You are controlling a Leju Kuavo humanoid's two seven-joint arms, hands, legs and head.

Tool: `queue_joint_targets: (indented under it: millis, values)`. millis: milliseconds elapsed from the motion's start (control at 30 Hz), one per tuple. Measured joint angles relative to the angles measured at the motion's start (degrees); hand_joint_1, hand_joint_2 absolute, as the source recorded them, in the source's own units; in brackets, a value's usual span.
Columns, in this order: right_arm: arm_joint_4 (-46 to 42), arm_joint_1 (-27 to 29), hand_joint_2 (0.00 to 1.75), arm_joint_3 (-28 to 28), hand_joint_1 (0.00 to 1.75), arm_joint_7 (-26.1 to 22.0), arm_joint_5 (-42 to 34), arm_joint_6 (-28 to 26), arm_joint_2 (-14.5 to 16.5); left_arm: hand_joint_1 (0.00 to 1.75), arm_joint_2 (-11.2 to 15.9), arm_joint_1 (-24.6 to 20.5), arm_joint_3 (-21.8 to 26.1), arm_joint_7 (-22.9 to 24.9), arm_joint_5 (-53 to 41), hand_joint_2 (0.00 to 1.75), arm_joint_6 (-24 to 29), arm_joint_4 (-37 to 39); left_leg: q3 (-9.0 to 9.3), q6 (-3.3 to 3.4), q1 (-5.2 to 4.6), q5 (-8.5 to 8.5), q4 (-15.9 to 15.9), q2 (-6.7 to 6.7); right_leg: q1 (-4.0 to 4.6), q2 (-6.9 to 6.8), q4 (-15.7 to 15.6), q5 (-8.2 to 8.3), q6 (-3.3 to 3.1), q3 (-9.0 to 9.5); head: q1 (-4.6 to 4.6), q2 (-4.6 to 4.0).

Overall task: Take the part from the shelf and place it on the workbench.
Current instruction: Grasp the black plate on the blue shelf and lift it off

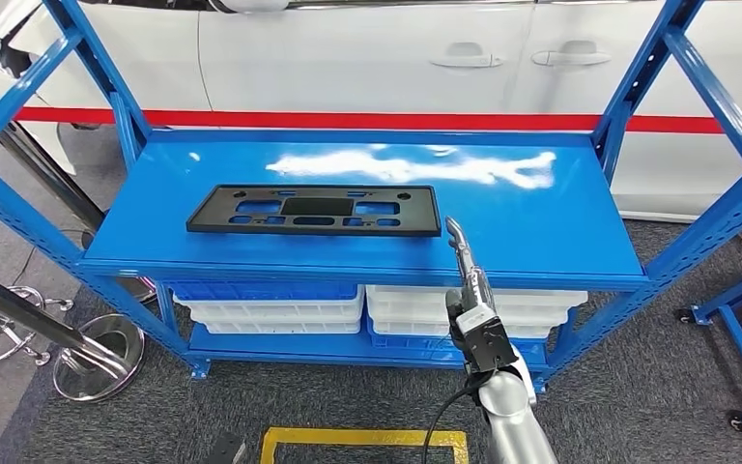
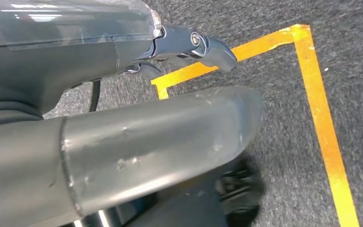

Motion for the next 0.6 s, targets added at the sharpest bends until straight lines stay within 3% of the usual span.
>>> queue_joint_targets:
  millis: [33,67,133,200,367,433,500,533,567,600]
  values:
    - [0.03,0.05,0.0,0.0,0.0,0.01,0.01,0.0,-0.01,0.0,0.0,0.06,0.0,0.02,-0.01,0.0,0.0,0.0,-0.85,-0.17,0.17,0.06,1.43,0.01,-0.01,0.01,0.02,-0.02,0.02,0.02,0.0,0.0]
    - [0.06,0.08,0.0,0.0,0.0,0.02,0.01,0.0,-0.01,0.0,0.0,0.09,0.0,0.03,-0.02,0.0,0.0,0.0,-0.52,-0.26,0.31,1.31,0.48,0.02,-0.04,0.04,0.05,-0.06,0.08,0.09,-0.01,0.0]
    - [0.1,0.09,0.0,0.0,0.0,0.03,0.01,0.0,-0.01,0.0,0.0,0.03,0.0,0.04,-0.04,0.0,0.0,0.0,2.93,-0.16,0.49,5.55,-7.08,0.07,-0.09,0.12,0.1,-0.23,0.34,0.37,0.0,0.0]
    - [0.1,0.03,0.0,0.0,0.0,0.03,0.01,0.07,-0.01,0.0,0.0,-0.13,-0.01,0.04,-0.07,0.0,0.0,0.0,6.11,0.26,0.33,7.78,-13.72,0.06,0.05,0.14,0.16,-0.4,0.89,0.48,0.01,0.0]
    - [0.12,-0.09,0.0,0.0,0.0,0.05,0.14,0.21,-0.01,0.0,-0.04,-0.19,-0.04,0.05,-0.16,0.0,0.05,0.0,6.95,1.98,0.17,8.23,-15.71,-0.04,-0.02,0.09,0.75,-1.02,2.56,0.3,0.01,0.0]
    - [0.21,-0.15,0.0,0.0,0.0,0.05,1.33,-0.6,-0.03,0.0,-0.08,-0.28,-0.07,0.07,-0.15,0.0,0.1,0.0,7.1,2.59,0.26,8.42,-16.05,0.09,-0.09,0.1,5.95,-4.11,2.92,-2.06,0.01,0.0]
    - [0.47,-0.13,0.0,0.0,0.0,0.05,4.19,-2.41,-0.2,0.0,-0.09,-0.31,-0.2,0.1,-0.24,0.0,0.11,0.0,7.0,2.85,0.09,8.37,-15.99,0.17,-0.08,0.1,13.8,-7.48,3.11,-6.05,0.01,0.0]
    - [0.65,-0.12,0.0,0.0,0.0,0.05,5.62,-3.27,-0.32,0.0,-0.09,-0.3,-0.31,0.14,-0.31,0.0,0.11,0.0,6.99,2.88,0.01,8.34,-15.95,0.17,-0.08,0.1,15.96,-7.78,3.13,-7.23,0.01,0.0]
    - [0.83,-0.16,0.0,0.0,0.0,0.07,6.75,-3.93,-0.44,0.0,-0.09,-0.3,-0.42,0.18,-0.37,0.0,0.11,0.0,7.02,2.88,-0.05,8.31,-15.9,0.14,-0.07,0.1,15.89,-6.91,3.08,-7.34,0.02,0.0]
    - [0.98,-0.23,0.0,0.0,0.0,0.08,7.47,-4.35,-0.52,0.0,-0.12,-0.31,-0.52,0.21,-0.43,0.0,0.11,0.0,7.1,2.84,-0.09,8.25,-15.84,0.1,-0.07,0.09,13.52,-5.11,2.94,-6.27,0.02,0.0]
